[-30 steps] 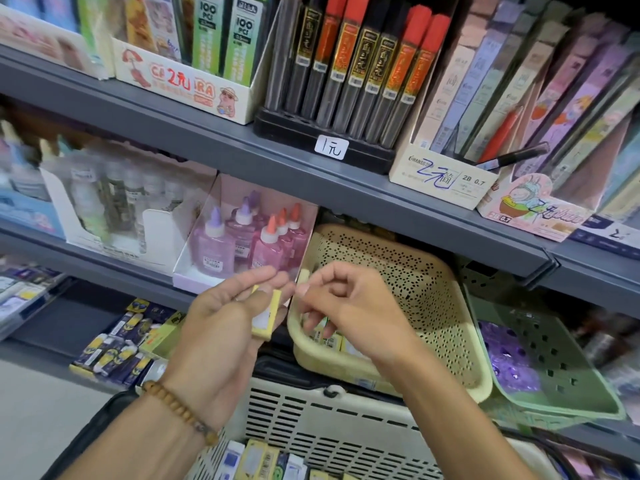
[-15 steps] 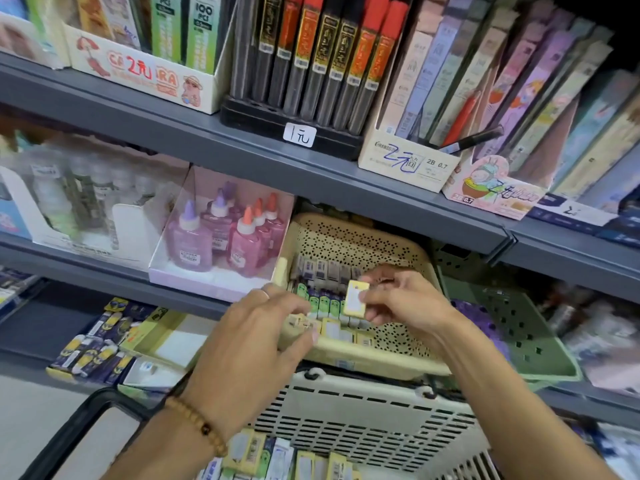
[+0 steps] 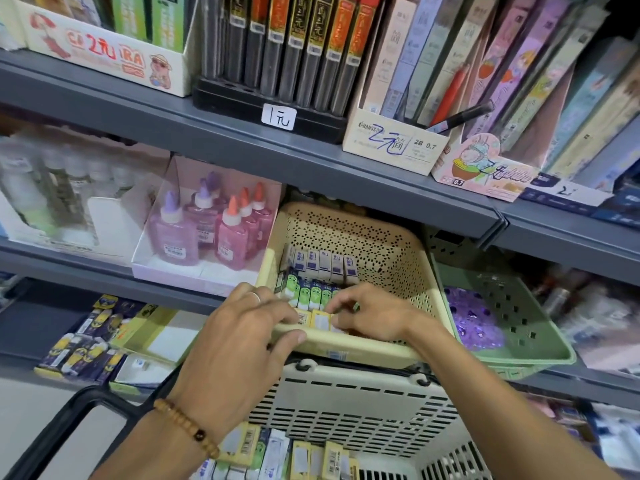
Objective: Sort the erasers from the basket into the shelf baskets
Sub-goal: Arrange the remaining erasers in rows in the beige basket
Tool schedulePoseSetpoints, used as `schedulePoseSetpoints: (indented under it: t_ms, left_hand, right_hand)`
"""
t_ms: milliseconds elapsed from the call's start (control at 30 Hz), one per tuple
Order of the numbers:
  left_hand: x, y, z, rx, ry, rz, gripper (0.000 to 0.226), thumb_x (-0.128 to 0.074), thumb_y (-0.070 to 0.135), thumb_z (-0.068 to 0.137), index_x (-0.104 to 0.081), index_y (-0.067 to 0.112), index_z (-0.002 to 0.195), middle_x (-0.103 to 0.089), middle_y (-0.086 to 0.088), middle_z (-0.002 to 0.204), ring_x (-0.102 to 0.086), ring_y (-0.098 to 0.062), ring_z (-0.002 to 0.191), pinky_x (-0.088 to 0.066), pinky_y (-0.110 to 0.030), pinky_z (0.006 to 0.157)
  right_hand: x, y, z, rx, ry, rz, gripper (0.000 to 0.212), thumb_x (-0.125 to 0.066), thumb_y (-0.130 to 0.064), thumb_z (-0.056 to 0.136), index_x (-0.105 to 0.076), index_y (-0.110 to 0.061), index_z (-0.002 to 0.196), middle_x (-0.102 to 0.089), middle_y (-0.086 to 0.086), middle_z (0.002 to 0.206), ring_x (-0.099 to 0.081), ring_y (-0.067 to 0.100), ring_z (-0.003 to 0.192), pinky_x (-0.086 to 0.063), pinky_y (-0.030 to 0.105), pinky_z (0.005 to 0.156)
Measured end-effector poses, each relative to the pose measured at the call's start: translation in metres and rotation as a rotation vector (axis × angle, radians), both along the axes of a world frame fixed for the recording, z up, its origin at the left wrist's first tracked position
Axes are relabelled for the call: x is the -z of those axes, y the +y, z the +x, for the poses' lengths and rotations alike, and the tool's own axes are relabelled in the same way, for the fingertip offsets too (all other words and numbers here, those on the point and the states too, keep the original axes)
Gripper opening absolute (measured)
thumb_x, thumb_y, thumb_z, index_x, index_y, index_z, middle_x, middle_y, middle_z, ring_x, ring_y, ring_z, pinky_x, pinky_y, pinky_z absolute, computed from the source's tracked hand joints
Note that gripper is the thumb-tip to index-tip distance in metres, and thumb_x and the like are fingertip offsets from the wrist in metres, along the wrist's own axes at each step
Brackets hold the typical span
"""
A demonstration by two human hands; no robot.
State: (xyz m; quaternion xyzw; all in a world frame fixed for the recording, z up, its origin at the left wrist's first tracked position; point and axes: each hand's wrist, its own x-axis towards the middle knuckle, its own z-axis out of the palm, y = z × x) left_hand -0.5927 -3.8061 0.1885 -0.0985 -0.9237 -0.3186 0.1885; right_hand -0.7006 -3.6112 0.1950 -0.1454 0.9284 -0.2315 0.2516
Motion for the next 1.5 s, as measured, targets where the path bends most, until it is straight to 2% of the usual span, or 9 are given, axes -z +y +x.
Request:
schedulePoseSetpoints:
  t_ms: [233,433,567,700,833,1000,1200,1333,1500]
  left_hand:
    - [-0.006,0.003,0.006,-0.033,-0.046,0.085,0.012,-0.075,0.030,0.079,-0.073,0.023,0.089,-0.058,0.018,0.083,-0.051,-0.007,0.084,-0.048,-0.027,0.079]
    - [-0.009,0.012,0.052,-0.028,-0.167,0.571,0.013,-0.061,0.025,0.090,-0.070,0.035,0.093,-0.064,0.023,0.092,-0.062,0.002,0.091,-0.049,-0.011,0.075]
    - [0.030,0.026,0.085,-0.118,-0.427,0.708,0.014,-0.060,0.023,0.093,-0.067,0.032,0.100,-0.069,0.013,0.101,-0.065,-0.007,0.097,-0.053,-0.029,0.086]
    - [0.080,0.026,0.097,-0.183,-0.638,0.471,0.021,-0.065,0.027,0.090,-0.060,0.026,0.110,-0.062,0.009,0.113,-0.058,-0.008,0.109,-0.048,-0.031,0.097]
    - [0.118,0.022,0.082,-0.187,-0.743,-0.034,0.063,-0.068,0.044,0.082,-0.044,0.018,0.134,-0.045,-0.007,0.132,-0.043,-0.023,0.123,-0.037,-0.032,0.104]
    - [0.153,0.037,0.075,-0.158,-0.689,-0.660,0.091,-0.041,0.081,0.067,-0.033,0.019,0.133,-0.035,-0.014,0.139,-0.024,-0.038,0.131,-0.030,-0.051,0.109]
    - [0.174,0.047,0.073,-0.231,-0.571,-0.833,0.079,-0.032,0.081,0.069,-0.046,0.022,0.120,-0.047,-0.015,0.127,-0.038,-0.039,0.117,-0.035,-0.056,0.094]
    - [0.178,0.051,0.069,-0.167,-0.467,-0.854,0.070,-0.040,0.074,0.067,-0.053,0.023,0.113,-0.051,-0.013,0.112,-0.046,-0.033,0.098,-0.040,-0.054,0.085]
    - [0.186,0.057,0.080,-0.113,-0.479,-0.819,0.060,-0.040,0.062,0.081,-0.048,0.025,0.128,-0.048,-0.008,0.133,-0.045,-0.038,0.114,-0.035,-0.064,0.097]
  right_hand:
    - [-0.021,0.004,0.025,0.273,0.227,-0.253,0.016,-0.055,-0.023,0.099,-0.067,-0.026,0.089,-0.069,-0.005,0.089,-0.066,0.019,0.075,-0.056,0.030,0.074]
    - [-0.048,0.010,0.099,0.459,0.330,-0.741,0.013,-0.058,-0.020,0.095,-0.071,-0.022,0.093,-0.071,0.000,0.083,-0.067,0.006,0.069,-0.054,0.022,0.060]
    - [-0.026,0.025,0.151,0.579,0.266,-0.853,0.014,-0.058,-0.017,0.097,-0.071,-0.022,0.092,-0.073,-0.003,0.080,-0.068,0.007,0.068,-0.055,0.020,0.059]
    - [0.032,0.042,0.178,0.636,-0.009,-0.692,0.015,-0.057,-0.015,0.097,-0.070,-0.020,0.091,-0.071,-0.002,0.084,-0.068,0.005,0.071,-0.055,0.020,0.064]
    - [0.085,0.055,0.171,0.565,-0.199,-0.464,0.020,-0.056,-0.016,0.097,-0.067,-0.022,0.081,-0.066,-0.008,0.083,-0.064,0.013,0.085,-0.047,0.020,0.070]
    - [0.131,0.066,0.157,0.613,-0.289,-0.284,0.025,-0.055,-0.015,0.096,-0.061,0.001,0.080,-0.064,0.014,0.082,-0.061,0.030,0.082,-0.047,0.030,0.064]
    - [0.165,0.062,0.156,0.633,-0.427,-0.202,0.043,-0.051,-0.033,0.100,-0.048,-0.004,0.131,-0.052,0.014,0.133,-0.052,0.025,0.114,-0.036,0.025,0.079]
    - [0.178,0.063,0.151,0.668,-0.415,-0.228,0.026,-0.059,-0.031,0.095,-0.052,-0.008,0.107,-0.058,0.012,0.115,-0.048,0.008,0.076,-0.036,0.021,0.058]
    - [0.184,0.072,0.149,0.775,-0.470,-0.340,0.033,-0.065,-0.030,0.090,-0.066,-0.002,0.108,-0.068,0.011,0.105,-0.062,0.019,0.089,-0.052,0.039,0.087]
